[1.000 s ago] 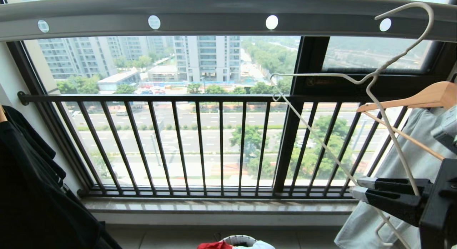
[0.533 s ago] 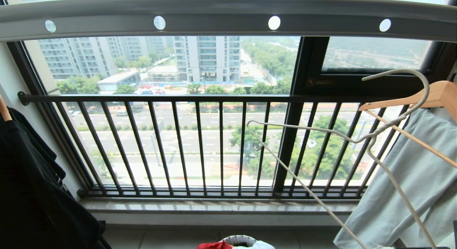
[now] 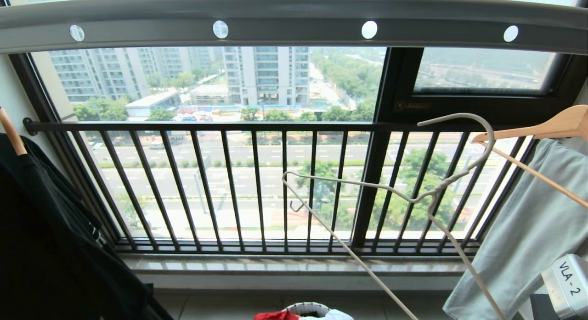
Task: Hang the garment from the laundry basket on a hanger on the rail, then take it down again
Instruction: Pick up the clothes rack on the clothesline
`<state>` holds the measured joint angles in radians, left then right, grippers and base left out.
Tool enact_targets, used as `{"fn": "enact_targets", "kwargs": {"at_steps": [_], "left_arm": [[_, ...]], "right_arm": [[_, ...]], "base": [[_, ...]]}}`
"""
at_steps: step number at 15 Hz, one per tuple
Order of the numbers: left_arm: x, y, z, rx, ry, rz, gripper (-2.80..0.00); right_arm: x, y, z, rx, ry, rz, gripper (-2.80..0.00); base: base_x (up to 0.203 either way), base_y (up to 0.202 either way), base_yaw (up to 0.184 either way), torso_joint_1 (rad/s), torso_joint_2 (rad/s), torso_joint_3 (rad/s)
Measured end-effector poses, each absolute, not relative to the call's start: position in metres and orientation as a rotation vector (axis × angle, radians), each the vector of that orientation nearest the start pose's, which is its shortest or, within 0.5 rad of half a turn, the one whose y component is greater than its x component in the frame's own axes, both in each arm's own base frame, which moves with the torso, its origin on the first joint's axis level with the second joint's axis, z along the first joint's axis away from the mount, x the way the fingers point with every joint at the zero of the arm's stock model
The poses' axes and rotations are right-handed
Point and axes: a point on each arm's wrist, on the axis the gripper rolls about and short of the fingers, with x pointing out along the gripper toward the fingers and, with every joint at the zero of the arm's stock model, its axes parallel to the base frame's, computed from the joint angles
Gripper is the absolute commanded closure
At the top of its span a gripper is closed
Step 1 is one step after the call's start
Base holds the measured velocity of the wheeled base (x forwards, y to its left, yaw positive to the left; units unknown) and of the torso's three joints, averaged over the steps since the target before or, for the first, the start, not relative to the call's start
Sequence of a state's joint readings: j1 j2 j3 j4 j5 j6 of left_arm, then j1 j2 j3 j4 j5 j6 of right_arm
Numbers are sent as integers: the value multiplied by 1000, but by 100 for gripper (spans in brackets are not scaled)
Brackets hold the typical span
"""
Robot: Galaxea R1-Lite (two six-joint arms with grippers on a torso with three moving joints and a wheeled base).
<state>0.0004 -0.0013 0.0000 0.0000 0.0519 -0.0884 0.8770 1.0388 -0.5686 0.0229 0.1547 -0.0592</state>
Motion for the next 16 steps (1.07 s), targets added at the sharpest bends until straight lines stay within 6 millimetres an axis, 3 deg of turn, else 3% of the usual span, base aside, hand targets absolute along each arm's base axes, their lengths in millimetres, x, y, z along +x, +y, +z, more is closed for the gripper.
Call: {"fn": "enact_targets", "kwargs": {"at_steps": [8,11,16], "left_arm": [[-23,1,75,-88,-4,52,0],[-23,1,75,-88,-4,53,0],[-23,1,75,-88,-4,53,0]], "right_arm": [[112,133,172,-456,473,1062,0],[124,130,164,-541,481,1038,0],[140,132,173,-540,437,1069,0]], "base": [[0,0,0,0,0,0],[0,0,0,0,0,0],[0,0,0,0,0,0]]}}
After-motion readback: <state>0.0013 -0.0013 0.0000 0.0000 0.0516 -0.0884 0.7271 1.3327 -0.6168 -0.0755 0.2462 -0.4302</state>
